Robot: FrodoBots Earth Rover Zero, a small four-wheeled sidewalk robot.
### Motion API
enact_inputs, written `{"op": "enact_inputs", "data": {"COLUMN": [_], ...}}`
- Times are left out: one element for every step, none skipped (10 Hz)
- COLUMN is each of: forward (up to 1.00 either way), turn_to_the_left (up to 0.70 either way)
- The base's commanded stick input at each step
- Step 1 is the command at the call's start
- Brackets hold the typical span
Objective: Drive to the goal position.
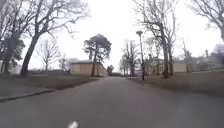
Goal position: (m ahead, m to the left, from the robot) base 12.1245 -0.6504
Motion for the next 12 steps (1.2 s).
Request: {"op": "enact_inputs", "data": {"forward": [1.00,1.00,1.00,1.00,1.00,1.00,1.00,1.00,1.00,1.00,1.00,1.00], "turn_to_the_left": [0.00,0.00,0.00,0.00,0.00,0.00,0.00,0.00,0.00,0.00,0.00,0.00]}}
